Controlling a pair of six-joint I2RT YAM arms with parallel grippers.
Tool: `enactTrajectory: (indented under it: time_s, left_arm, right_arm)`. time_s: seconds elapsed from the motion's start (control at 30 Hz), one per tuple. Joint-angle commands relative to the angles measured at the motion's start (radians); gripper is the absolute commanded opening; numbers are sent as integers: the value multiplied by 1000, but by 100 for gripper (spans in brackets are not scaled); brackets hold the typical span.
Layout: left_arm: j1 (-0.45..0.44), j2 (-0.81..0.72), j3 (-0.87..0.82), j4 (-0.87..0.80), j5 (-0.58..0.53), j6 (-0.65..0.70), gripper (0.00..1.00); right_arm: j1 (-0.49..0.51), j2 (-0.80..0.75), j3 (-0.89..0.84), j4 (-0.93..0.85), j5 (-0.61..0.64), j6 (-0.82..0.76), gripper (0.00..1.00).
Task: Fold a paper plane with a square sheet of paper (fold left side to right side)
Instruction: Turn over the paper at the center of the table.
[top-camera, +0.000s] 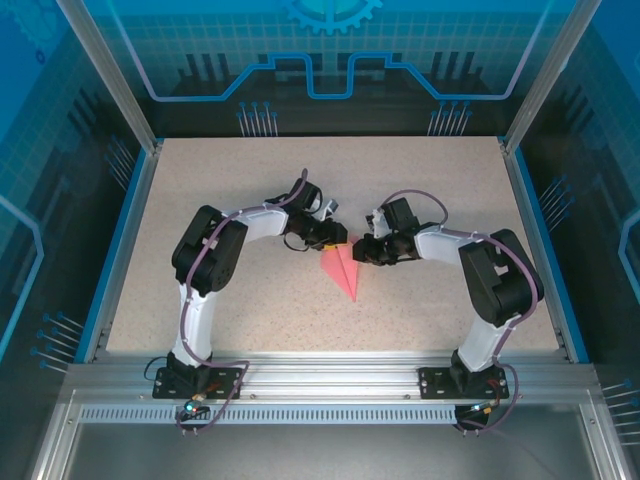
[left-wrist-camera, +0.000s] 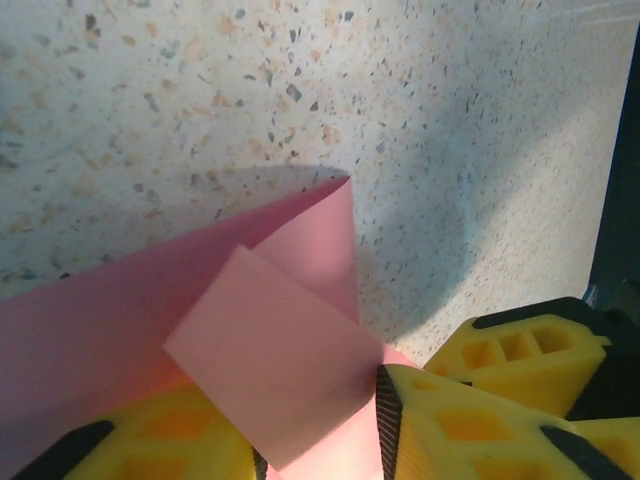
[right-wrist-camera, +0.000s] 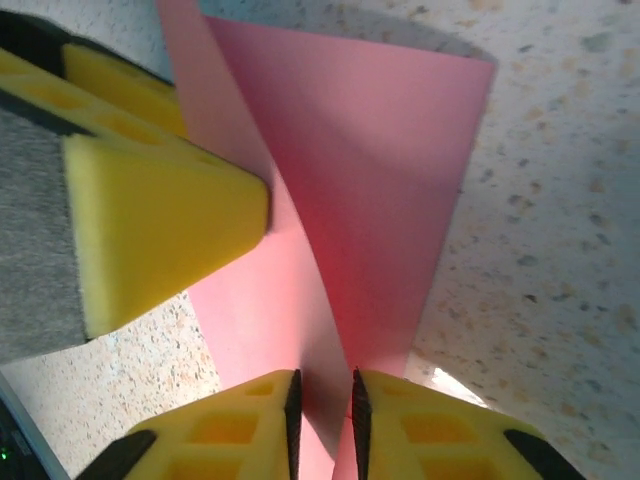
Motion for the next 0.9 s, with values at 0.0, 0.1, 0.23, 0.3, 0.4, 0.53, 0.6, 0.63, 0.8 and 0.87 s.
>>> enactTrajectory:
  time_s: [0.0,0.1,0.23,0.3,0.4,0.53,0.6,0.63,0.8,0.87]
  left_arm:
    - [-7,6,31,-18,21,-6,26]
    - [-8,-6,32,-12,19,-7,16]
    - [-8,-41,29,7,15,-15,5]
    - [-7,-69,30,14,12,-20,1]
    - [0,-129,32,21,1,-35,0]
    - [29,-216,24,51,0,-69,0]
    - [47,-256,23,75,8,-93,0]
    - [54,-274,23,86,11,-103,0]
    - [72,-340,38,130,36,-145,0]
    - [71,-353,41,142,45,-163,0]
  right_arm:
    - [-30,-87,-19,-45,43,-18,34]
    - [-59,-161,-74,-52,50,-23,46]
    - [-100,-265,-164,-27,0,-13,62]
    - [-123,-312,-211,-1,-70,-7,72]
    - [-148,-375,-272,49,-171,28,93]
    - [-159,-437,-327,139,-299,102,100]
    - [-159,-452,-340,196,-376,140,100]
    - [-158,-456,-345,226,-409,158,100]
    - [-136,-450,-357,369,-514,244,100]
    - [-125,-449,-353,396,-530,268,100]
